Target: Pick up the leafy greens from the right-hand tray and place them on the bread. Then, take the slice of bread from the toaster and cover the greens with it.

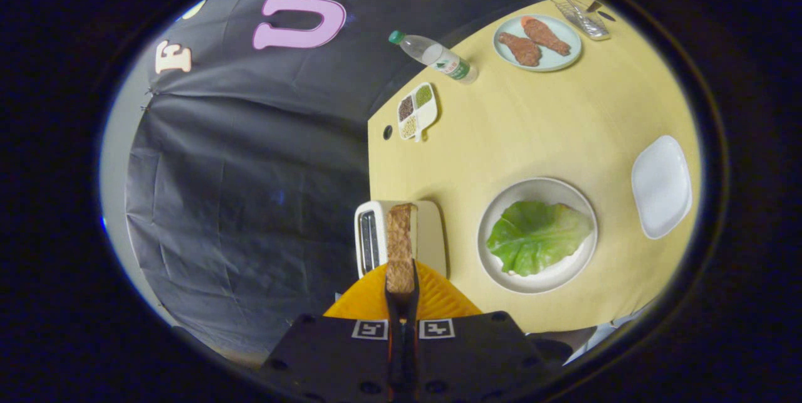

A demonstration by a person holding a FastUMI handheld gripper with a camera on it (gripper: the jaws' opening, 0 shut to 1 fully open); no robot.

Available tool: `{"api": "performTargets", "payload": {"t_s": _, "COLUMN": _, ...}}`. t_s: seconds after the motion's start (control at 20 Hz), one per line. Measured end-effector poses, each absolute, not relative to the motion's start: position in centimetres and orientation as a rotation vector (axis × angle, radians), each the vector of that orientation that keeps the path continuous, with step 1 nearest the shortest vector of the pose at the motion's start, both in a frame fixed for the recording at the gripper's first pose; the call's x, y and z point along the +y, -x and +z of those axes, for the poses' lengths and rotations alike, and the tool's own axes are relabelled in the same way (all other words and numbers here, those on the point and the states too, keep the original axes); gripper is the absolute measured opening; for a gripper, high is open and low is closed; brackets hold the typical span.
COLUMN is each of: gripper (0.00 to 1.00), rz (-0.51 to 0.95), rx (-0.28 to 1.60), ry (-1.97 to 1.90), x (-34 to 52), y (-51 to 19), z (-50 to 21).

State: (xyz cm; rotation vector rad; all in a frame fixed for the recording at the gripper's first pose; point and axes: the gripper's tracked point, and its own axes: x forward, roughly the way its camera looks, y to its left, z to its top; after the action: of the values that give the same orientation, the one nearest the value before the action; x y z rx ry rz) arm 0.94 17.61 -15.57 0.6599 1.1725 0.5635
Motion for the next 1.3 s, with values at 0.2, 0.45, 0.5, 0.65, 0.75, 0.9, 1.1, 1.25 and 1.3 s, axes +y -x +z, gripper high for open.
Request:
{"api": "performTargets", "payload": {"t_s": 0.2, "gripper": 0.04, "rz": 0.593, "rx": 1.176, "ry": -0.686, "x": 14.6, "y": -1.5, "z": -19.9}}
{"api": "performTargets", "payload": {"t_s": 0.45, "gripper": 0.04, "rz": 0.614, "rx": 1.223, "ry": -0.607, "x": 13.8, "y": -1.6, "z": -25.1}}
{"api": "performTargets", "payload": {"t_s": 0.5, "gripper": 0.04, "rz": 0.617, "rx": 1.237, "ry": -0.571, "x": 13.8, "y": -1.5, "z": -26.3}}
{"api": "performTargets", "payload": {"t_s": 0.65, "gripper": 0.04, "rz": 0.61, "rx": 1.276, "ry": -0.487, "x": 13.4, "y": -1.4, "z": -29.0}}
{"api": "performTargets", "payload": {"t_s": 0.75, "gripper": 0.04, "rz": 0.581, "rx": 1.287, "ry": -0.467, "x": 13.0, "y": -2.2, "z": -30.3}}
{"api": "performTargets", "payload": {"t_s": 0.9, "gripper": 0.04, "rz": 0.521, "rx": 1.296, "ry": -0.385, "x": 11.3, "y": -3.0, "z": -32.6}}
{"api": "performTargets", "payload": {"t_s": 1.1, "gripper": 0.12, "rz": 0.489, "rx": 1.281, "ry": -0.277, "x": 10.0, "y": -3.1, "z": -34.5}}
{"api": "performTargets", "payload": {"t_s": 1.25, "gripper": 0.19, "rz": 0.479, "rx": 1.243, "ry": -0.228, "x": 9.7, "y": -3.3, "z": -35.1}}
{"api": "performTargets", "payload": {"t_s": 1.3, "gripper": 0.2, "rz": 0.475, "rx": 1.225, "ry": -0.214, "x": 9.6, "y": -3.3, "z": -35.0}}
